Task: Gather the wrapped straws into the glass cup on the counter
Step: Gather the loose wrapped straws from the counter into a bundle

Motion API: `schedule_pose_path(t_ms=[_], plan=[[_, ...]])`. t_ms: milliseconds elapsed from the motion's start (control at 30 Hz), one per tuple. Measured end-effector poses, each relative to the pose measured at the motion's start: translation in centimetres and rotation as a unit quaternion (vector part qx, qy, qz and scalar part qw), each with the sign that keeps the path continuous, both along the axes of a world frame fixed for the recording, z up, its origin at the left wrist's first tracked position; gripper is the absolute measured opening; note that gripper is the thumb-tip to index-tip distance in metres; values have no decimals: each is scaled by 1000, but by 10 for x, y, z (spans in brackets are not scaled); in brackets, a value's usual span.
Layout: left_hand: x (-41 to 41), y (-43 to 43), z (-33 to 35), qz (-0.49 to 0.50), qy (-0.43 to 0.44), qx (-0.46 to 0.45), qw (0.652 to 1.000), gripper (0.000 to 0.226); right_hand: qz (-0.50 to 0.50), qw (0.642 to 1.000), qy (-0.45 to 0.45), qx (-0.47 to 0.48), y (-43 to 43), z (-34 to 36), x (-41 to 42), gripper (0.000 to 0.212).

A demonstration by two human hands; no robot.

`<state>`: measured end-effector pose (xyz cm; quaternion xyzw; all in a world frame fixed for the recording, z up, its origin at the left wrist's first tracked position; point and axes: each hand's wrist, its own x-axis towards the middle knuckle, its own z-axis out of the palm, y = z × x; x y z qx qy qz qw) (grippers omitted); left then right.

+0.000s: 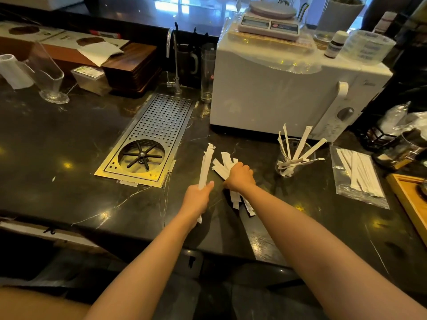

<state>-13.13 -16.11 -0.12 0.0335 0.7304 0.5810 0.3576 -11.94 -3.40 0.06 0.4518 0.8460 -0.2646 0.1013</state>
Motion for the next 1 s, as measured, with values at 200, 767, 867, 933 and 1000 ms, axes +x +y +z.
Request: schedule_pose_path(t_ms=[200,767,867,933,1000], plan=[[2,2,1,-7,-2,7,1000,22,25,1000,-10,13,5,0,8,48],[12,5,3,0,0,-2,1000,22,103,993,-23,57,8,1,36,32],[13,8,6,3,1,9,1000,24,92,995,16,27,11,9,37,30],[15,12,10,10,-2,23,1000,25,70,996,52,-5,15,18,37,30],[17,16,14,9,2,36,999,25,43,992,107,-52,21,28,38,30]])
